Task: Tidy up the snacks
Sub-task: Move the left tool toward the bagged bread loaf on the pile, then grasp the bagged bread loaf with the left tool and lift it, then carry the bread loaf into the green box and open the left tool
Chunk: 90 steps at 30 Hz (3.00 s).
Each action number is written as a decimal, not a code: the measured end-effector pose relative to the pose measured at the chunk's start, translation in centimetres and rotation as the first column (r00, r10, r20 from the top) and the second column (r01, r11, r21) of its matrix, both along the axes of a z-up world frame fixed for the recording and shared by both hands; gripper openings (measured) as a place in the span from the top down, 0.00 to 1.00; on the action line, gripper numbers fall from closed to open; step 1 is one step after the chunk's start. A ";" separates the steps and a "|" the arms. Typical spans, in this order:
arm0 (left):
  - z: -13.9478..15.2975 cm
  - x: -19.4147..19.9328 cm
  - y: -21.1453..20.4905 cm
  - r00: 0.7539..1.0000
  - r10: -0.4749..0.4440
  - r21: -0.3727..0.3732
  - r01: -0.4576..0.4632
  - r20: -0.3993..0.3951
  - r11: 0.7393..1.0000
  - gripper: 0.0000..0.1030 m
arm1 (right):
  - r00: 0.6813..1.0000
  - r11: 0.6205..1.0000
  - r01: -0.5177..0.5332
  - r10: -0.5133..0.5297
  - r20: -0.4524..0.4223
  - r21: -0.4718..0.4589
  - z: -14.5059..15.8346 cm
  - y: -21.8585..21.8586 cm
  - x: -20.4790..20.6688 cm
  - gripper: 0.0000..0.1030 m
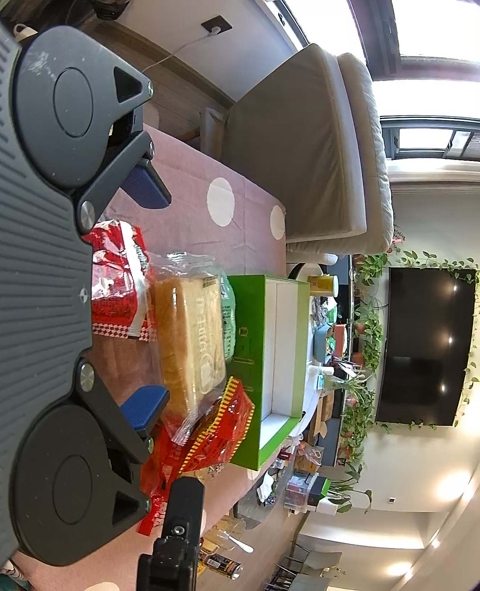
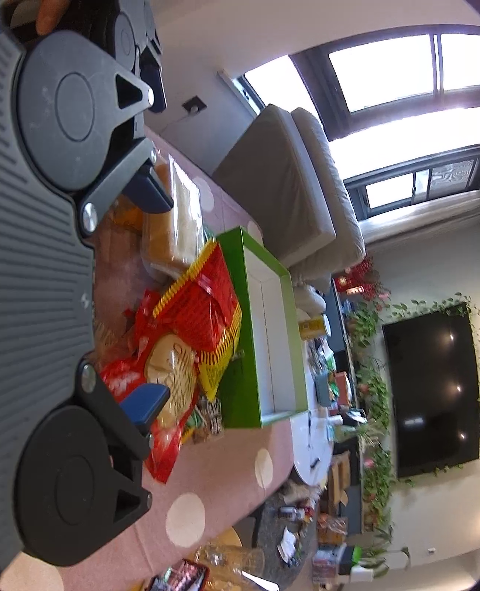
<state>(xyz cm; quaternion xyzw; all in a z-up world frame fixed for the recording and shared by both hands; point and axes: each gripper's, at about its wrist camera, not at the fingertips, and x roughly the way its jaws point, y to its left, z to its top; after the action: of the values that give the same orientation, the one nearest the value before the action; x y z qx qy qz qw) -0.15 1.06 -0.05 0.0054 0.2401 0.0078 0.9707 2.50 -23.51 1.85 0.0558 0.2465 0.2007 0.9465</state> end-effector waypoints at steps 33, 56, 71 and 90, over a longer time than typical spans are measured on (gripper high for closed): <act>-2.2 5.3 2.6 0.978 -0.178 -0.066 0.172 -0.108 0.983 0.13 | 0.908 0.991 -0.036 0.087 -0.410 0.129 0.3 4.1 6.2 0.35; -1.4 4.7 2.1 0.953 -0.283 -0.118 0.271 -0.105 0.955 0.33 | 0.896 0.983 0.060 0.024 -0.443 0.174 -2.0 3.5 8.2 0.53; 6.0 0.2 1.8 0.959 -0.269 -0.044 0.274 0.092 0.961 0.32 | 0.965 0.975 -0.114 0.155 -0.213 0.191 5.7 4.0 5.1 0.53; 7.4 11.9 -2.6 0.940 -0.342 -0.025 0.342 0.013 0.939 0.32 | 0.979 0.974 -0.037 0.079 -0.186 0.224 6.2 0.2 14.5 0.53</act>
<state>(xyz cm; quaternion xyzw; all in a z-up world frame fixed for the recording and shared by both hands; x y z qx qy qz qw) 11.74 -1.56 7.35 0.0340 0.2316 -0.1642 0.9583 17.00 -23.28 8.07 0.1718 0.3154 0.2479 0.8997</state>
